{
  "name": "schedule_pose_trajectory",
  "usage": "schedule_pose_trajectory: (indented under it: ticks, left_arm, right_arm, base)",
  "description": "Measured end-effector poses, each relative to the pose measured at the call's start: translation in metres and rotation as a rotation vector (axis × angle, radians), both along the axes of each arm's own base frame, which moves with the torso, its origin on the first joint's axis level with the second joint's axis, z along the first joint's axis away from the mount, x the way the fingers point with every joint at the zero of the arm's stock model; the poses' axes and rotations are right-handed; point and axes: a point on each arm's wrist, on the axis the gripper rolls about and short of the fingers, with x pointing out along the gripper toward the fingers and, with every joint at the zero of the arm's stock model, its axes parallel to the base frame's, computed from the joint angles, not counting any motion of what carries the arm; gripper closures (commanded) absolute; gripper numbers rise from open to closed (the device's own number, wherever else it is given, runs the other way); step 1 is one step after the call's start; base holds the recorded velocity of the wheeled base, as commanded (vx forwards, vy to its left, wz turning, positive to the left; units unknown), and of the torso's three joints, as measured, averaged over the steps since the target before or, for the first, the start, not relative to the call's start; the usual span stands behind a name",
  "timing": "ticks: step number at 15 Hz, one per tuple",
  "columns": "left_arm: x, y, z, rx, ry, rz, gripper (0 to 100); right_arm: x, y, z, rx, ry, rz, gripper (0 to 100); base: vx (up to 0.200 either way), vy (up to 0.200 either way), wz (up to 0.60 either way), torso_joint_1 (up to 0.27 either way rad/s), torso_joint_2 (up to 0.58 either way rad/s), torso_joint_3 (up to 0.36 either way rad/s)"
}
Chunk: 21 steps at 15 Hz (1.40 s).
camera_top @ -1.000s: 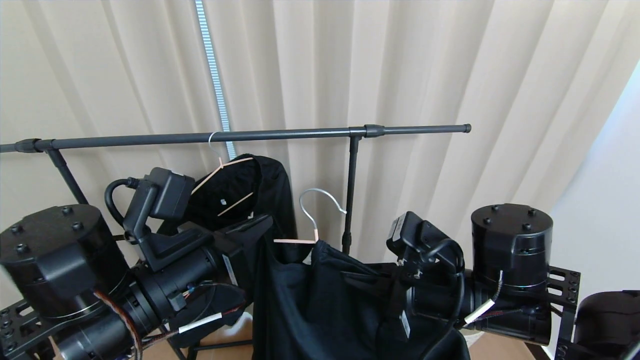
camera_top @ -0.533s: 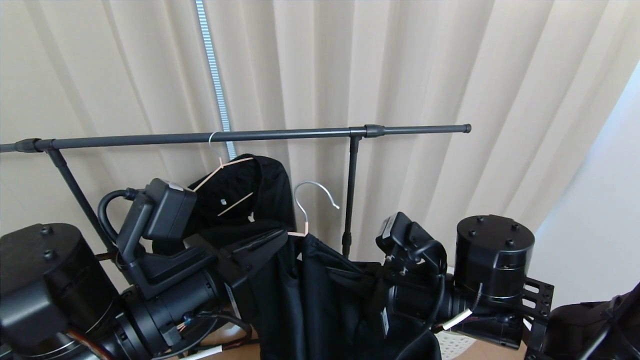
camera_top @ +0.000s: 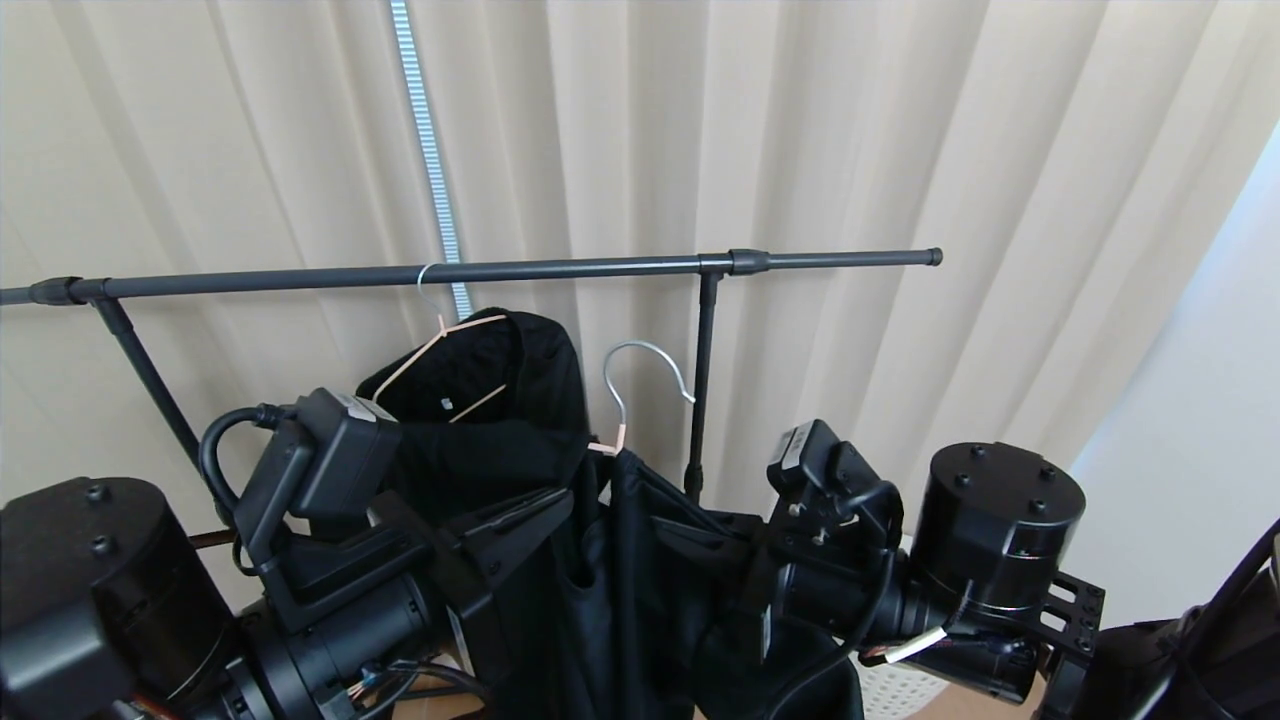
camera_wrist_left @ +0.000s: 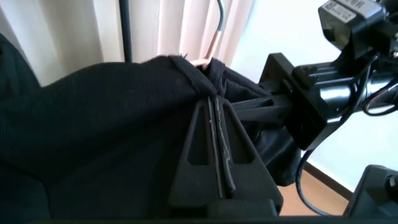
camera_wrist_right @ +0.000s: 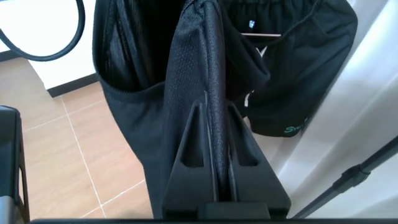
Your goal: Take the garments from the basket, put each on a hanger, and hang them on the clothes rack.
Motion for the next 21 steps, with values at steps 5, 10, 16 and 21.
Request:
schedule_pose_trajectory:
  ticks: [5,10,16,21]
  left_arm:
    - [0.0,0.0,-0.005,0.019,0.014,-0.001,0]
    - [0.007,0.006,-0.003,0.056,-0.038,0.036,0]
    - [0.033,0.062,0.011,0.059,-0.122,0.087,0]
    - [0.051,0.121,0.012,-0.055,-0.028,0.004,0]
  right_arm:
    - [0.002,-0.003,0.002,0.003,-0.005,-0.011,100]
    - [0.013,-0.021,0.012,0.015,-0.038,-0.071,100]
    - [0.027,-0.075,0.03,0.027,-0.123,-0.009,100]
    - [0.024,-0.097,0.034,0.054,-0.123,0.152,100]
  base:
    - [0.0,0.0,0.0,0.0,0.0,0.0]
    - [0.0,0.0,0.0,0.0,0.0,0.0]
    - [0.0,0.0,0.0,0.0,0.0,0.0]
    - [0.0,0.0,0.0,0.0,0.0,0.0]
